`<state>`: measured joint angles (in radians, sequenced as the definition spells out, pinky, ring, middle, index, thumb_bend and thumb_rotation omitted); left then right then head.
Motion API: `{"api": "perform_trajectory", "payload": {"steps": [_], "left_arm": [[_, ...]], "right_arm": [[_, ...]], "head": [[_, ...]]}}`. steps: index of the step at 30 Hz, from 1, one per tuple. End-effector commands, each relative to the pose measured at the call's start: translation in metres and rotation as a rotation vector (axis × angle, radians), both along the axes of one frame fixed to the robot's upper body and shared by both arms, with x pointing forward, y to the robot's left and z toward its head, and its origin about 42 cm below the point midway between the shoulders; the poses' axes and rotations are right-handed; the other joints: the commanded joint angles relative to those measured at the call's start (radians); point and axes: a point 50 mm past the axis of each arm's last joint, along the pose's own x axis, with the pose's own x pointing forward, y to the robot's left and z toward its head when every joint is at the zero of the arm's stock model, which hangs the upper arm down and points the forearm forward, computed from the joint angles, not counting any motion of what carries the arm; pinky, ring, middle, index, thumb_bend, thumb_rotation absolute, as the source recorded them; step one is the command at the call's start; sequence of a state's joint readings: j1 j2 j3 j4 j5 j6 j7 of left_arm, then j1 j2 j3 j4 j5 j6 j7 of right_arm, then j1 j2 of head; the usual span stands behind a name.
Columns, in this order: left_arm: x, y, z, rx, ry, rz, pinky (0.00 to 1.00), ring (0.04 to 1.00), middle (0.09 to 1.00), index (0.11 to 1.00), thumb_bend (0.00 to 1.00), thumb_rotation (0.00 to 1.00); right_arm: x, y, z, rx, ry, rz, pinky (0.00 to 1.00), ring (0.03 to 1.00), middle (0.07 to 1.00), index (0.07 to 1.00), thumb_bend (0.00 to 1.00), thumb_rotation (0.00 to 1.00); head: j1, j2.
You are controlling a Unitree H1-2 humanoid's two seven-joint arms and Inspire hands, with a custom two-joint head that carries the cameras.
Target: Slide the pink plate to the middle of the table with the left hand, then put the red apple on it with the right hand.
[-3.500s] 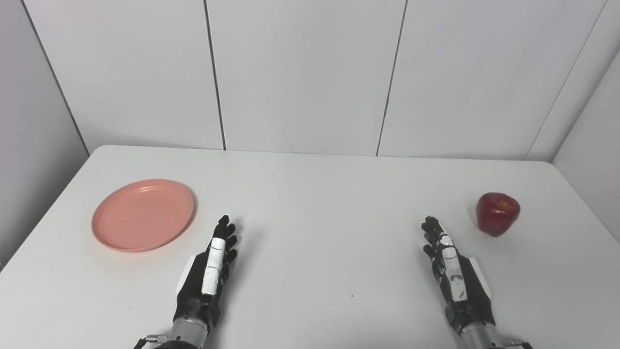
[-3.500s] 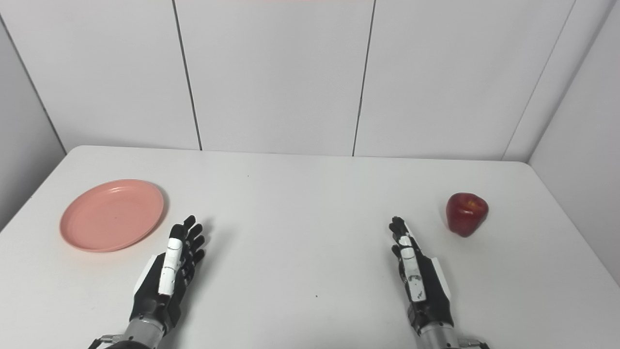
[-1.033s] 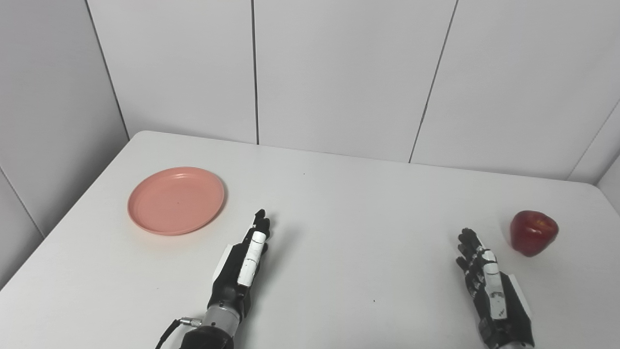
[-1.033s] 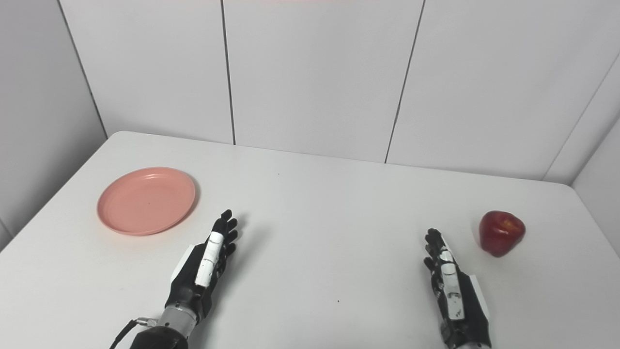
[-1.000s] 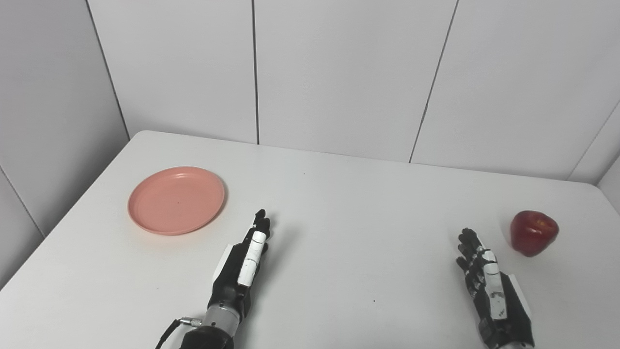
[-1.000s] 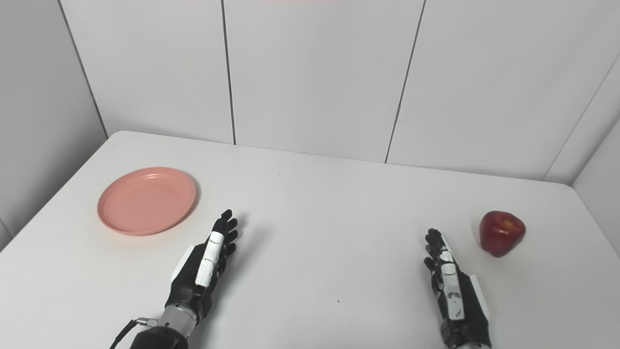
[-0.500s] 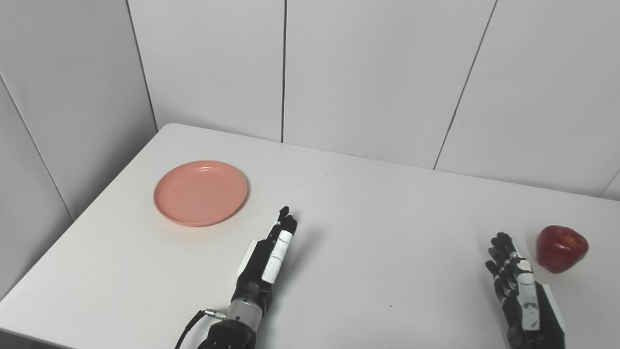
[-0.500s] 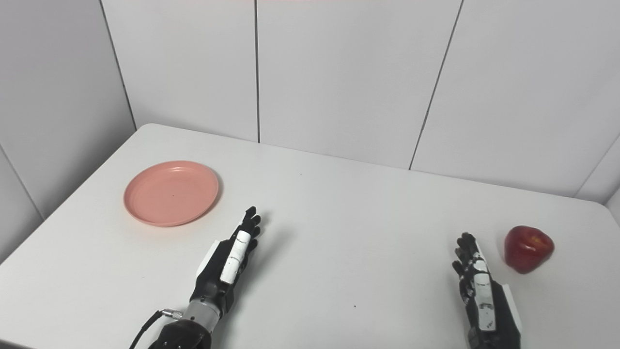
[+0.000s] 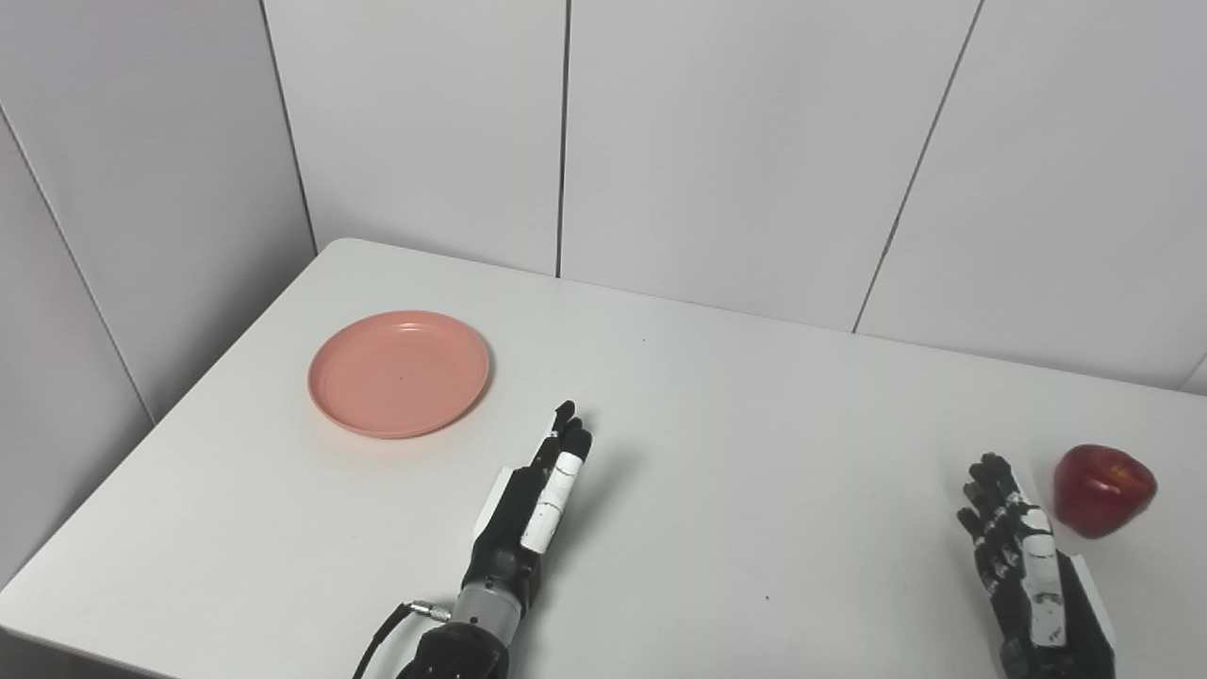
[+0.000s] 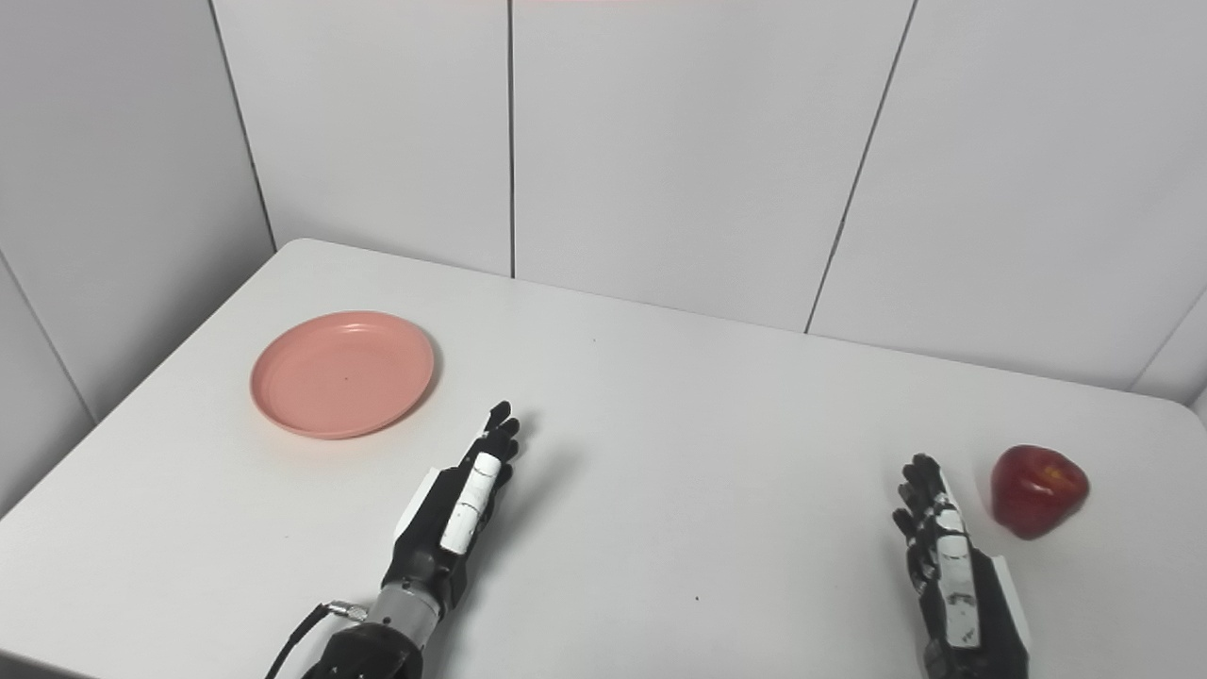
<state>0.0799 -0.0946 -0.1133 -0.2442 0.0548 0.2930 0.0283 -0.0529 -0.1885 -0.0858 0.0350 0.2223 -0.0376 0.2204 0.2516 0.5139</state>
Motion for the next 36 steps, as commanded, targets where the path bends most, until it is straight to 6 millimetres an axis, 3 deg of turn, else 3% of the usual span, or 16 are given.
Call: {"api": "perform_trajectory", "payload": {"steps": [1, 12, 29, 36], "left_arm": [[-0.011, -0.003, -0.011, -0.011, 0.033, 0.001, 1.00, 1.000, 1.000, 1.000, 0.82, 0.98], [-0.010, -0.003, -0.022, -0.005, 0.036, -0.003, 1.00, 1.000, 1.000, 1.000, 0.79, 0.99], [-0.012, 0.001, -0.025, -0.015, 0.021, 0.010, 1.00, 1.000, 1.000, 1.000, 0.82, 0.98], [-0.012, 0.008, -0.013, -0.063, -0.019, 0.030, 1.00, 1.000, 1.000, 1.000, 0.84, 0.99]], "right_arm": [[-0.006, -0.001, -0.011, 0.002, -0.008, -0.007, 1.00, 1.000, 0.974, 0.958, 0.80, 1.00], [-0.005, -0.001, -0.018, -0.017, 0.013, -0.009, 1.00, 1.000, 0.976, 0.964, 0.80, 1.00], [-0.009, 0.005, -0.020, -0.019, 0.017, -0.010, 1.00, 1.000, 0.977, 0.969, 0.78, 1.00], [-0.009, 0.006, -0.021, -0.034, 0.010, -0.010, 1.00, 1.000, 0.974, 0.970, 0.77, 1.00]], "head": [[-0.002, -0.008], [0.003, -0.061], [-0.010, -0.080], [-0.013, -0.079]]}}
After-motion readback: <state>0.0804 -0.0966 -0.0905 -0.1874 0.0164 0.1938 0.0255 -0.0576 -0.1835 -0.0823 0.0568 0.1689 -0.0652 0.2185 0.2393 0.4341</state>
